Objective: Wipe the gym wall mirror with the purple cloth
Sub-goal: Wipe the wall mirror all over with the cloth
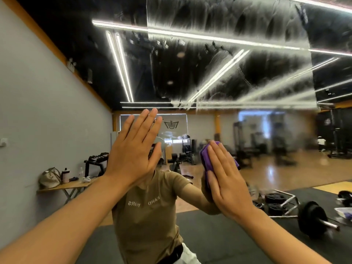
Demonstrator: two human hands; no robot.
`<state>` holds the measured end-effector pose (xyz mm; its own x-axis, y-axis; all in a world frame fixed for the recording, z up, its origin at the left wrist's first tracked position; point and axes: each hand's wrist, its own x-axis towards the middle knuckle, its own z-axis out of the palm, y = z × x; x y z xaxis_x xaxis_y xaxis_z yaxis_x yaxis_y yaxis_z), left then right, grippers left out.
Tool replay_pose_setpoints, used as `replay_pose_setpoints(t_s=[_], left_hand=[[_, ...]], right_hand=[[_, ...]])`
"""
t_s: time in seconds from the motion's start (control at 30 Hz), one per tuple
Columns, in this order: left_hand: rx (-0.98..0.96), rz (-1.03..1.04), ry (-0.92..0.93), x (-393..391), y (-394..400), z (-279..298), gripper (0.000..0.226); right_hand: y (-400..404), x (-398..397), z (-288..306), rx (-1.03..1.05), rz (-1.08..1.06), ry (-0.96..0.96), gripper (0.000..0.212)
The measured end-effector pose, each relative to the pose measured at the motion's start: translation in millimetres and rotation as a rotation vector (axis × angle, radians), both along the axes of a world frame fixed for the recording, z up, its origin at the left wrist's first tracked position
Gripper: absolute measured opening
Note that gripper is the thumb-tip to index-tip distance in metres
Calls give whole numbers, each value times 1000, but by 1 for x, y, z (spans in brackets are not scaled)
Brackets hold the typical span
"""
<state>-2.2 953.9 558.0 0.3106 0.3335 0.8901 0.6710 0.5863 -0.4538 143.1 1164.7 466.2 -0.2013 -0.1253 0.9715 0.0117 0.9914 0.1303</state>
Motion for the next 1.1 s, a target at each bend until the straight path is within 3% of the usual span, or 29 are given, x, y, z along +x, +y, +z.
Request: replay_pose_setpoints(t_s=[0.2, 0.3, 0.53, 0.67, 0.93, 1.0, 1.1], left_hand=[[-20, -5, 9, 0, -4, 1, 62], [-20, -12, 18, 0, -4, 1, 62], [132, -18, -106, -1, -7, -3, 64], [139, 17, -104, -2, -6, -5, 62], [120, 22, -113, -5, -11, -4, 60], [109, 15, -103, -6, -13, -3, 60], [89, 3, -80, -8, -17, -1, 59]], right_hand=[[7, -9, 125, -169, -33, 93, 60], [0, -15, 145, -171, -38, 137, 60], [-20, -15, 17, 482, -54, -190, 55], [-10, -13, 50, 637, -30, -273, 52], [-45, -33, 225, 310, -81, -76, 61], [-50, -38, 237, 247, -69, -35, 62], [-54, -38, 205, 303, -44, -58, 59]])
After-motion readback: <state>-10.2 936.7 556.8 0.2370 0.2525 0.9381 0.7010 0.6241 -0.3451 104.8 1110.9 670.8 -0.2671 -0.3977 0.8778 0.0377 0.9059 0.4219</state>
